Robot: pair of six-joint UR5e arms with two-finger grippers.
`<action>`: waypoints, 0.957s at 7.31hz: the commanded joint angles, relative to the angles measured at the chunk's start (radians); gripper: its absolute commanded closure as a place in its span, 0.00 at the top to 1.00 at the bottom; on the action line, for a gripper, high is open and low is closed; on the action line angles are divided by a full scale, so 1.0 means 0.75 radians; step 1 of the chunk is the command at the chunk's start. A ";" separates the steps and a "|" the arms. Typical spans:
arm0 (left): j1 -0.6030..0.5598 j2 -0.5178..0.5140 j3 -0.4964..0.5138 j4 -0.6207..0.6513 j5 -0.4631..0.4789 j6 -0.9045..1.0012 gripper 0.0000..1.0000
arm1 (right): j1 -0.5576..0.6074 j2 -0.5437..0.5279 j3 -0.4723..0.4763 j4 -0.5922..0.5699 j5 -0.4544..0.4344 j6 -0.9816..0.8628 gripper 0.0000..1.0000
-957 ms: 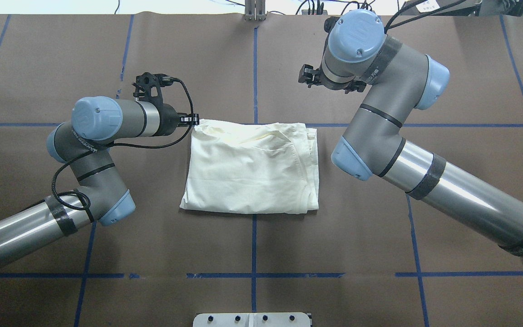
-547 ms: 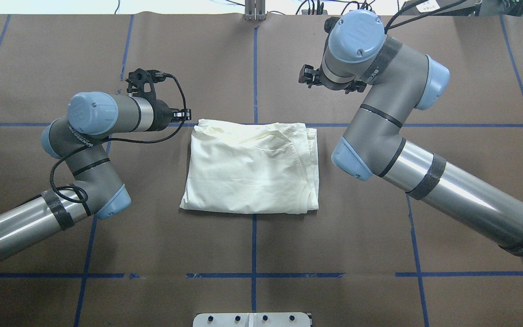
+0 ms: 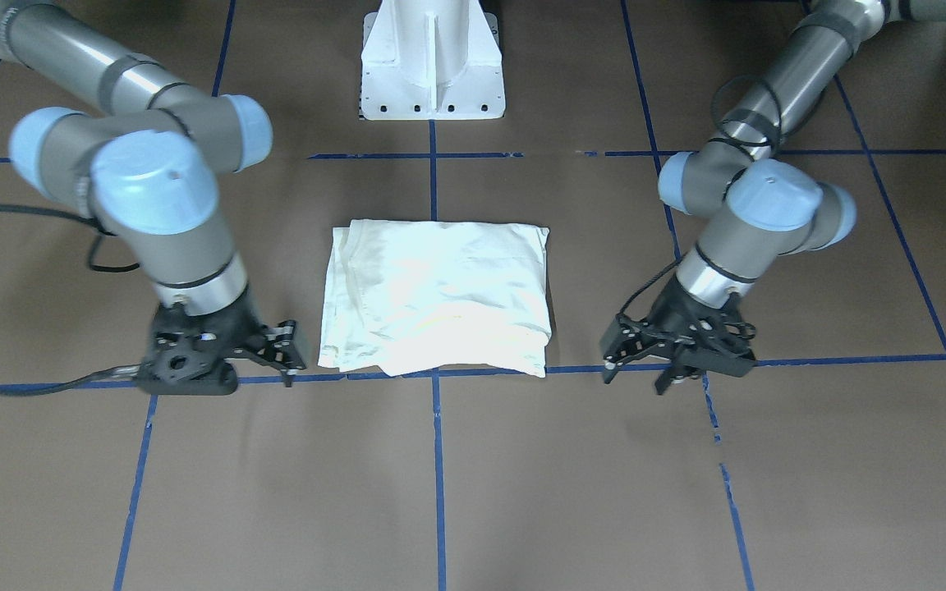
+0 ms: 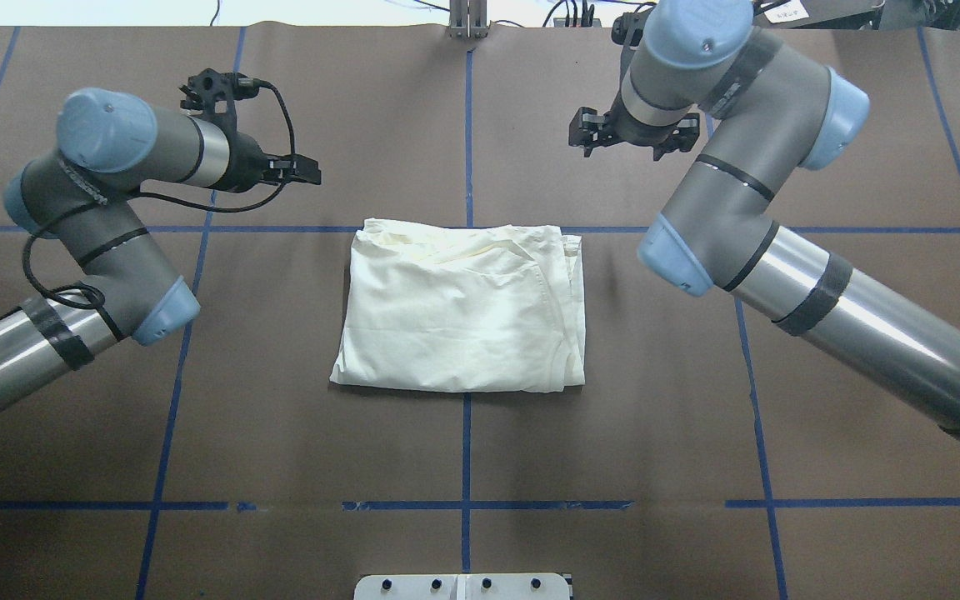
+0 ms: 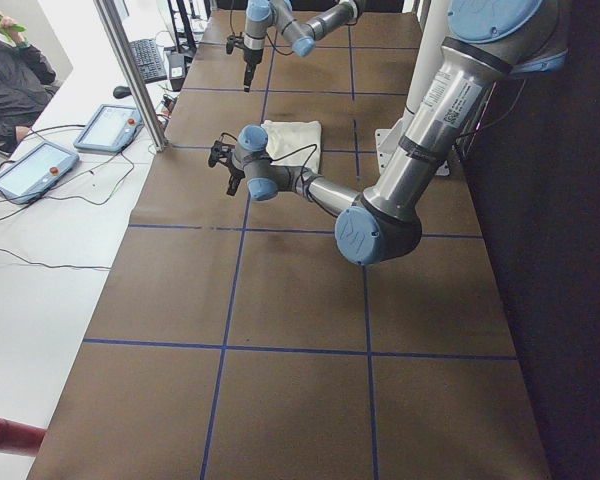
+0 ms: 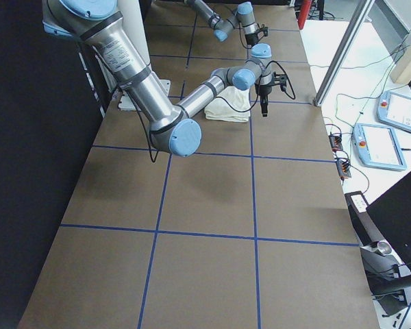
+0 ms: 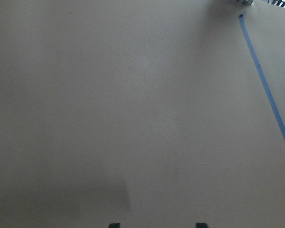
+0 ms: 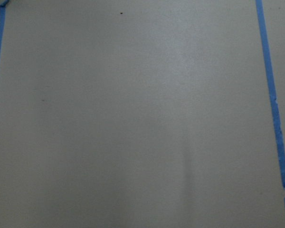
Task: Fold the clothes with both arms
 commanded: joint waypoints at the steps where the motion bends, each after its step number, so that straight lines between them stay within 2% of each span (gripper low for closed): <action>1: -0.186 0.116 -0.198 0.281 -0.113 0.405 1.00 | 0.205 -0.146 0.037 -0.003 0.192 -0.379 1.00; 3: -0.385 0.207 -0.280 0.482 -0.118 0.830 1.00 | 0.428 -0.329 0.033 -0.005 0.288 -0.824 1.00; 5: -0.597 0.352 -0.277 0.466 -0.185 1.105 1.00 | 0.643 -0.544 0.021 -0.005 0.334 -1.236 1.00; 6: -0.712 0.364 -0.264 0.488 -0.284 1.234 1.00 | 0.723 -0.636 0.017 -0.003 0.360 -1.308 1.00; 7: -0.836 0.419 -0.248 0.578 -0.433 1.249 1.00 | 0.835 -0.736 0.007 0.005 0.403 -1.335 1.00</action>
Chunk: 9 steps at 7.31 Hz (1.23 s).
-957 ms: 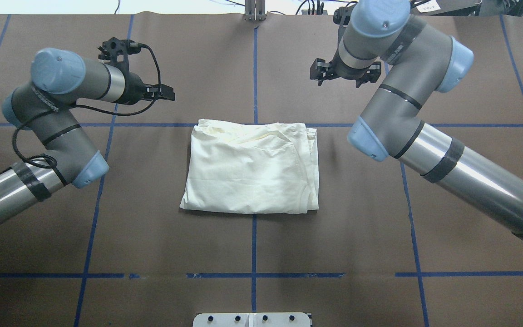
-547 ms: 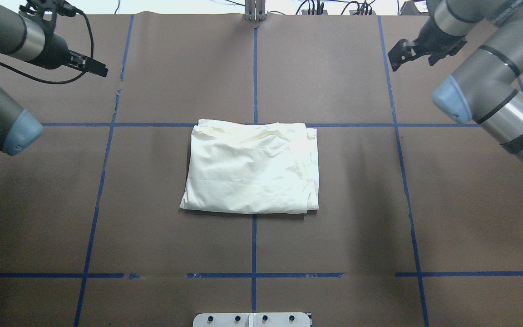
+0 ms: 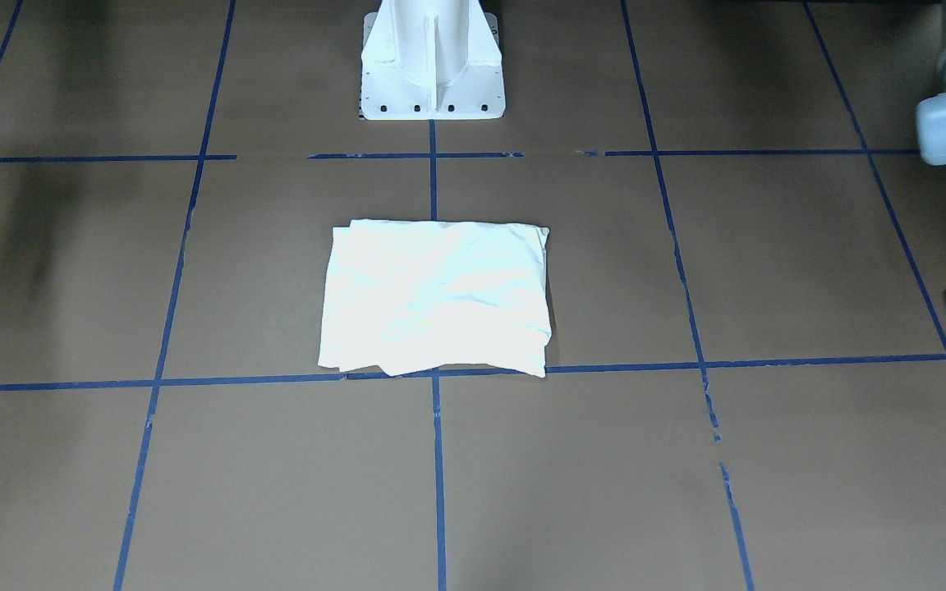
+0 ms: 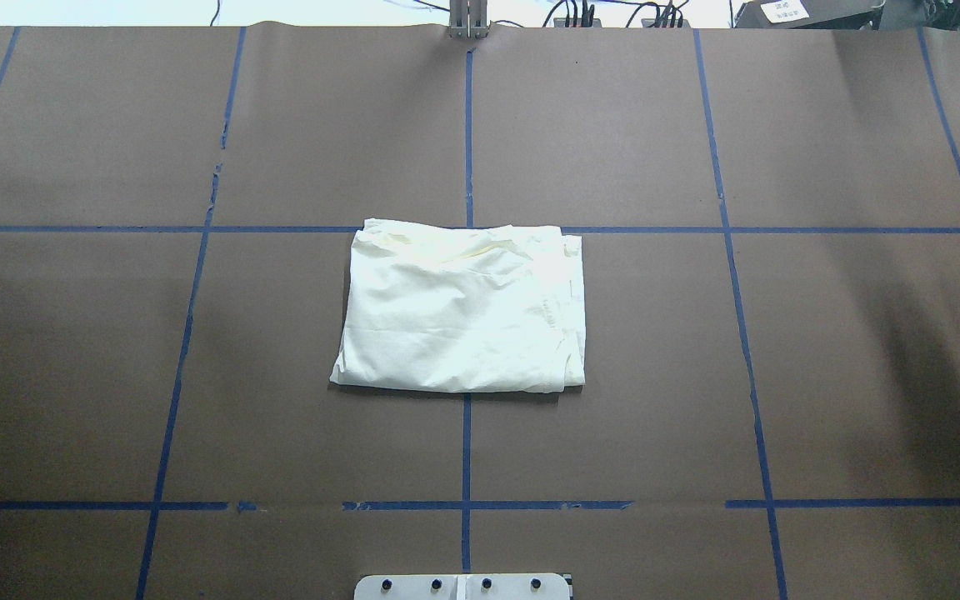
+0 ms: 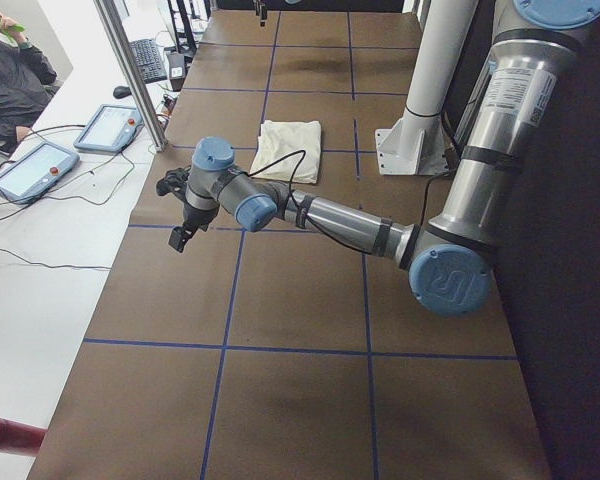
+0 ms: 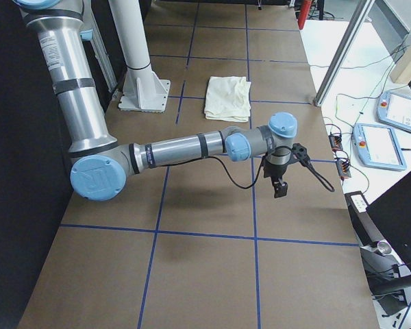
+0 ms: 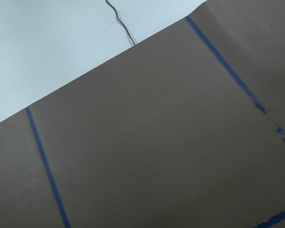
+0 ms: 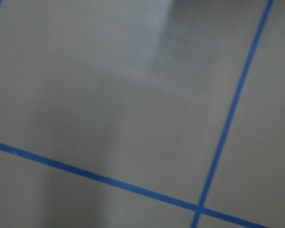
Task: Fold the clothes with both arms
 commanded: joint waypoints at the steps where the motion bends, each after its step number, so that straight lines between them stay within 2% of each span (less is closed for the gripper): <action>1: -0.202 0.082 0.013 0.183 -0.189 0.089 1.00 | 0.182 -0.181 -0.022 0.003 0.111 -0.095 1.00; 3: -0.210 0.145 0.035 0.426 -0.183 0.135 1.00 | 0.237 -0.287 -0.027 0.017 -0.015 -0.099 1.00; 4: -0.233 0.162 0.039 0.523 -0.193 0.182 1.00 | 0.264 -0.314 -0.025 -0.003 -0.005 -0.101 1.00; 5: -0.255 0.204 0.031 0.554 -0.201 0.189 1.00 | 0.274 -0.326 -0.004 -0.032 0.017 -0.099 1.00; 6: -0.288 0.237 0.007 0.556 -0.202 0.191 1.00 | 0.274 -0.304 0.053 -0.160 0.068 -0.099 1.00; 9: -0.286 0.236 0.004 0.552 -0.199 0.183 1.00 | 0.274 -0.316 0.088 -0.167 0.071 -0.099 1.00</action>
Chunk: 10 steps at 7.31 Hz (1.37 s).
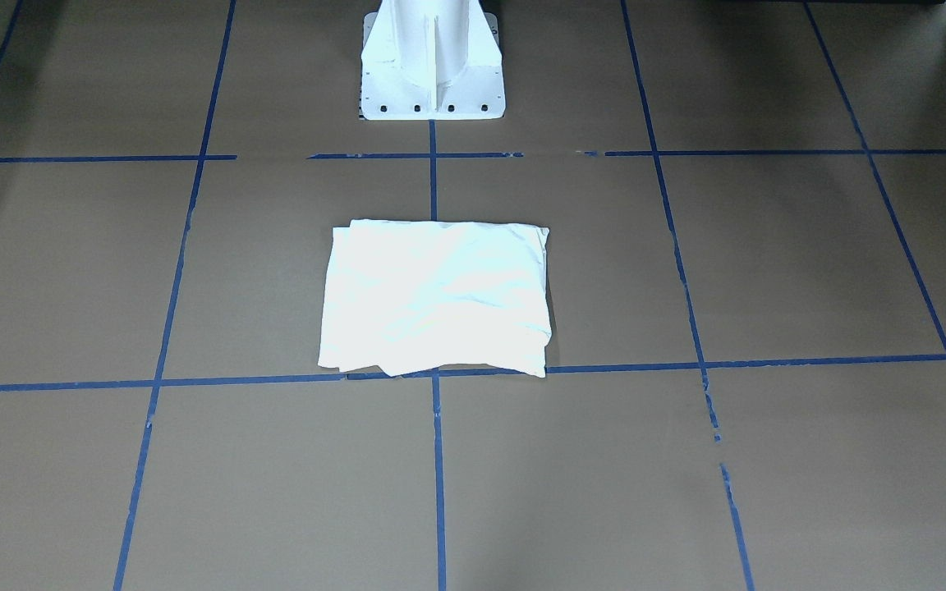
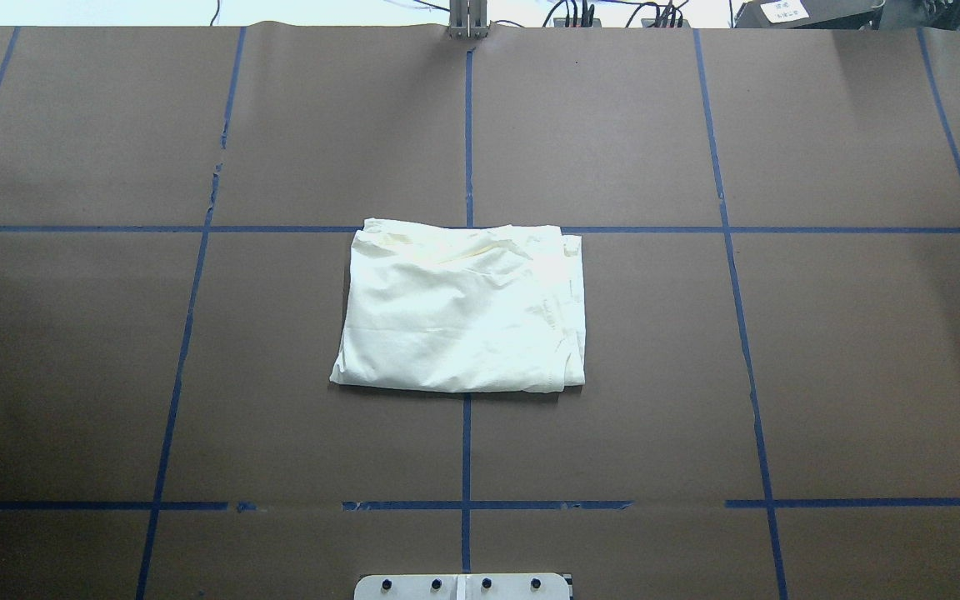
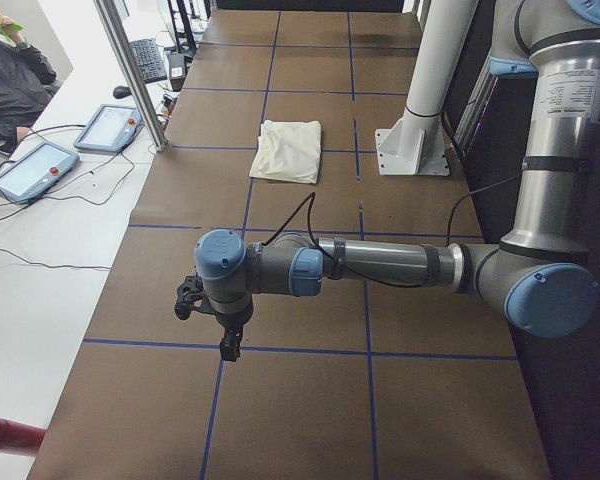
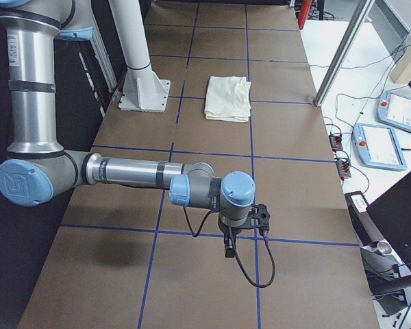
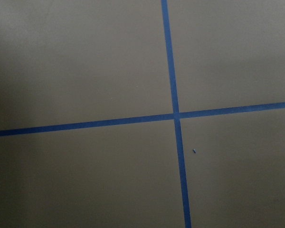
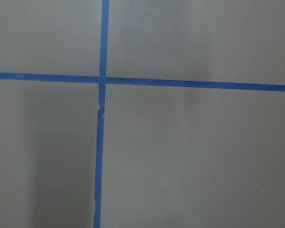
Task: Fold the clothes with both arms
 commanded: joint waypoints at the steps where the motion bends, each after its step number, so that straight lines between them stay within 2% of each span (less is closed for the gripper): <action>1: 0.000 -0.003 -0.003 -0.002 -0.002 -0.002 1.00 | 0.001 0.001 0.008 -0.002 0.000 0.002 1.00; 10: 0.014 0.005 -0.007 -0.010 0.016 0.004 1.00 | -0.001 -0.008 0.002 0.002 -0.002 0.002 1.00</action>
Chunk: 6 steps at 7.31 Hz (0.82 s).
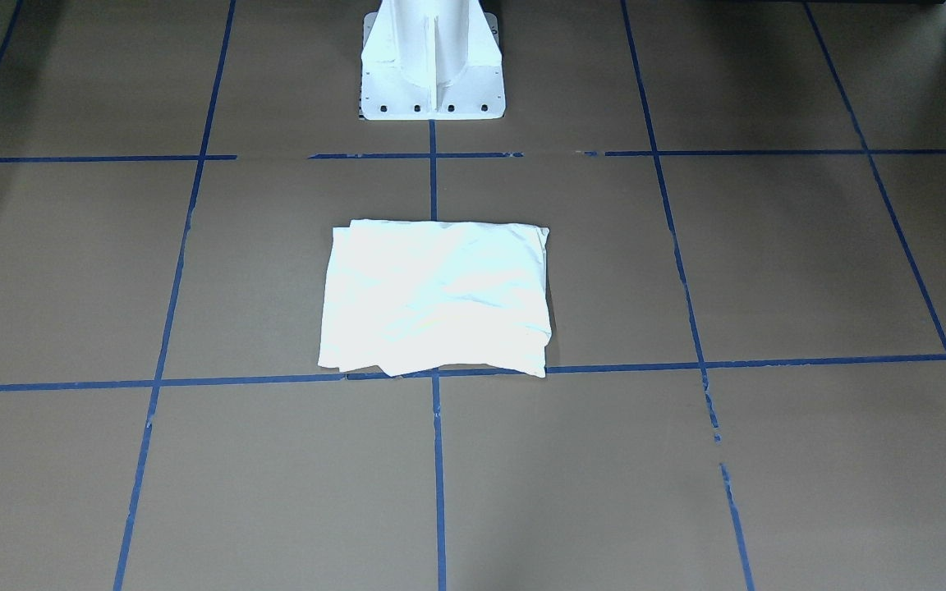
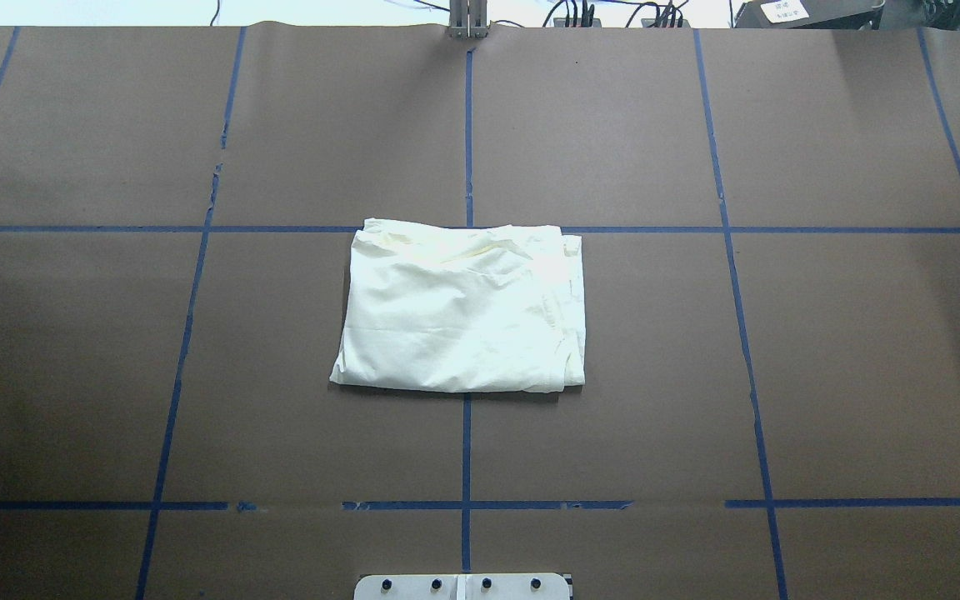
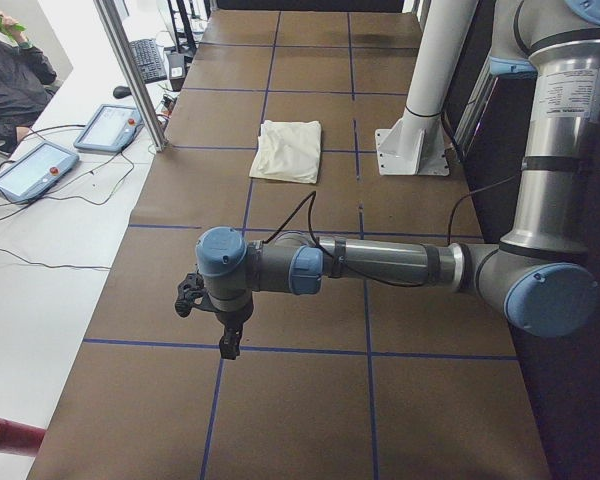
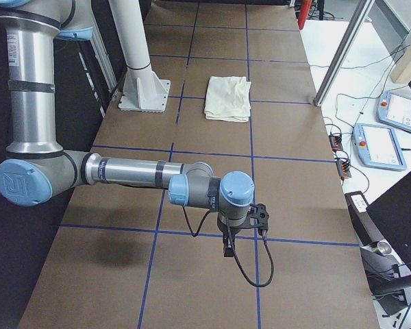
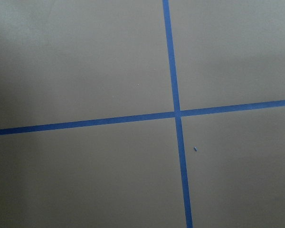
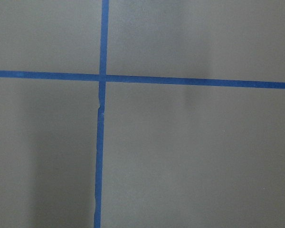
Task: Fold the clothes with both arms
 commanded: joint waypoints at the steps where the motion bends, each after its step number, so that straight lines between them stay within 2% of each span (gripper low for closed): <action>1: 0.002 0.019 -0.002 -0.002 0.000 0.003 1.00 | 0.000 -0.003 0.000 0.000 0.003 0.004 1.00; 6: 0.002 0.068 -0.002 0.000 0.002 0.003 1.00 | 0.000 0.006 0.016 -0.002 0.007 0.016 1.00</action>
